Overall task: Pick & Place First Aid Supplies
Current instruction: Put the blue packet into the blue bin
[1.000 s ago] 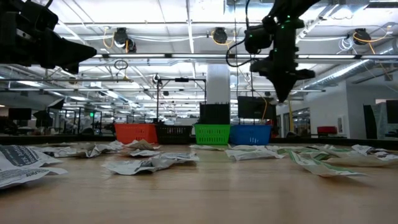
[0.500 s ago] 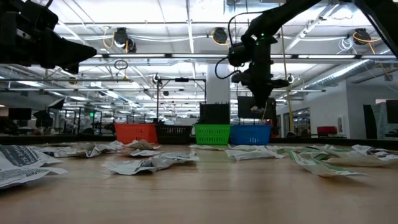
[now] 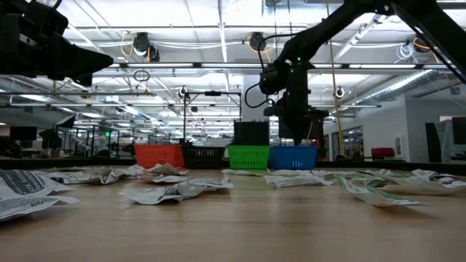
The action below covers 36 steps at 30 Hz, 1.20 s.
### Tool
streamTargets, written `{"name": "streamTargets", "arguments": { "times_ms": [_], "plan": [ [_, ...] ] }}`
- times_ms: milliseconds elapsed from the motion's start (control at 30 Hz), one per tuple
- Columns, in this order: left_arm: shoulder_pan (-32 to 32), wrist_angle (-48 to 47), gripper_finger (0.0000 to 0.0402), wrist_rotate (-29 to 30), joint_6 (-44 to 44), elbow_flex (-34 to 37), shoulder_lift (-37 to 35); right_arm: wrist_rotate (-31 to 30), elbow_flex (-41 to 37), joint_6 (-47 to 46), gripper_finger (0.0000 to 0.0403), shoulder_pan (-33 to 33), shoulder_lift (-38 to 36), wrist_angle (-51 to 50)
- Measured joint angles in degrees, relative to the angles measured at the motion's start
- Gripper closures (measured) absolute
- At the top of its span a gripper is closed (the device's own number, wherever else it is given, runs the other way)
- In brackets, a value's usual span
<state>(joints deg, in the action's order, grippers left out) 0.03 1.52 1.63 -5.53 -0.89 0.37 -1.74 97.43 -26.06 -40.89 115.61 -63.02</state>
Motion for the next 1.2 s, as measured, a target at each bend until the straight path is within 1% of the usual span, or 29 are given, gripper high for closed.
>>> {"name": "streamTargets", "arguments": {
  "times_ms": [167,233,333,567,667,767,900,1100,1200],
  "plan": [
    [0.0,0.0,0.0364,0.0,0.0,0.0,0.0,0.0,-0.1,0.4,0.0401,0.1,1.6,0.3],
    [0.0,0.0,0.0364,0.0,0.0,0.0,0.0,-1.1,-0.1,0.2,0.0392,0.1,1.5,0.7],
    [0.0,0.0,0.0364,0.0,0.0,0.0,0.0,-1.4,-0.1,-0.1,0.0364,0.1,1.5,1.0],
    [0.0,0.0,0.0364,0.0,0.0,0.0,0.0,-1.2,-0.1,0.0,0.0274,0.1,-0.2,0.7],
    [0.0,0.0,0.0364,0.0,0.0,0.0,0.0,-1.1,-0.1,0.0,0.0252,0.5,-2.4,-0.6],
    [0.0,0.0,0.0364,0.0,0.0,0.0,0.0,-1.1,-0.1,-0.1,0.0244,1.4,-4.3,-3.3],
    [0.0,0.0,0.0364,0.0,0.0,0.0,0.0,-1.0,-0.1,-0.2,0.0246,2.7,-5.7,-6.0],
    [0.0,0.0,0.0364,0.0,0.0,0.0,0.0,-1.1,-0.2,-0.4,0.0254,3.3,-6.5,-6.4],
    [0.0,0.0,0.0364,0.0,0.0,0.0,0.0,-1.2,-0.2,-2.4,0.0254,4.6,-6.6,-7.4]
  ]
}}
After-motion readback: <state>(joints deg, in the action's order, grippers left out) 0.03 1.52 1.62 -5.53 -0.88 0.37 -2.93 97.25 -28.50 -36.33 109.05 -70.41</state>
